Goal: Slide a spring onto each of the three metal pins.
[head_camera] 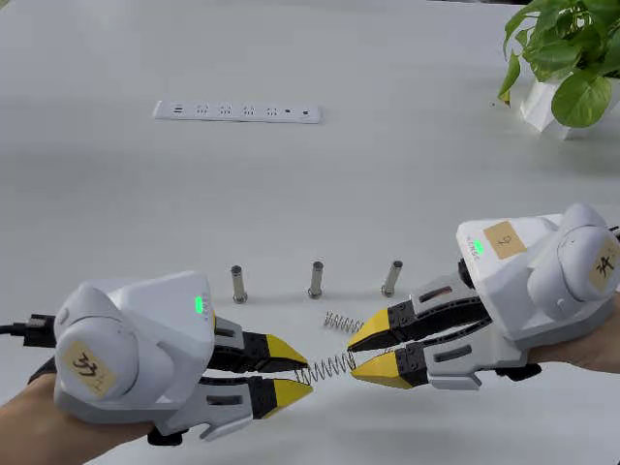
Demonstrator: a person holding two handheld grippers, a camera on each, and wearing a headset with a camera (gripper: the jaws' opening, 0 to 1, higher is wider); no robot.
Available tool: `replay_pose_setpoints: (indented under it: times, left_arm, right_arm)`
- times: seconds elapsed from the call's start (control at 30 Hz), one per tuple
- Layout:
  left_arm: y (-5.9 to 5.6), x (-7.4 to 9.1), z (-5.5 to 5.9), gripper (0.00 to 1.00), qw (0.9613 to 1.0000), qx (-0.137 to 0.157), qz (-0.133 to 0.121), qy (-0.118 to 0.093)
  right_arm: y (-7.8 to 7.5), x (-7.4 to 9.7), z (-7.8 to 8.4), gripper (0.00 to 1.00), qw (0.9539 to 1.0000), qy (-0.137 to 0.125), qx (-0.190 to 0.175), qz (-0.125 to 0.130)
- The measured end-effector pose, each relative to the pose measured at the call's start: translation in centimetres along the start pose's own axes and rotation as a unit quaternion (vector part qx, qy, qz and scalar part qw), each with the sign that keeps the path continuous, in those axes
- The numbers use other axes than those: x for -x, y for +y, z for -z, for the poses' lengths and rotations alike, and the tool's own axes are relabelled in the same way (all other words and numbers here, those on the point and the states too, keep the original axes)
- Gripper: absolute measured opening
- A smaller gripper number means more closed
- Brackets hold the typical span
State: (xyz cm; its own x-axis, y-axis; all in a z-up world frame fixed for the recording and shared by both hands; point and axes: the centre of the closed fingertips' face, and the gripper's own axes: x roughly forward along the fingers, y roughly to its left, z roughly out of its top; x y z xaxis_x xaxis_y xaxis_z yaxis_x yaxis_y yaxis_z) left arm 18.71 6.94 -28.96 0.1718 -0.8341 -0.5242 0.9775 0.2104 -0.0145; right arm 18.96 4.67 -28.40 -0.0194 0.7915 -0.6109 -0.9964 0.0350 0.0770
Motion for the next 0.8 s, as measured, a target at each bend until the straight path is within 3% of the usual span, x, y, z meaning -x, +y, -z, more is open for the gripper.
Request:
replay_pose_setpoints:
  times: [0.37, 0.8]
  left_arm:
    - [0.0, 0.0, 0.3, 0.07, 0.9999, 0.013, 0.0, -0.001]
    - [-0.1, -0.2, 0.2, 0.07, 0.9998, 0.022, -0.001, -0.003]
  right_arm:
    - [0.1, 0.0, -0.2, 0.06, 0.9999, 0.007, 0.009, 0.002]
    - [0.2, 0.5, -1.7, 0.05, 0.9991, 0.013, 0.038, 0.011]
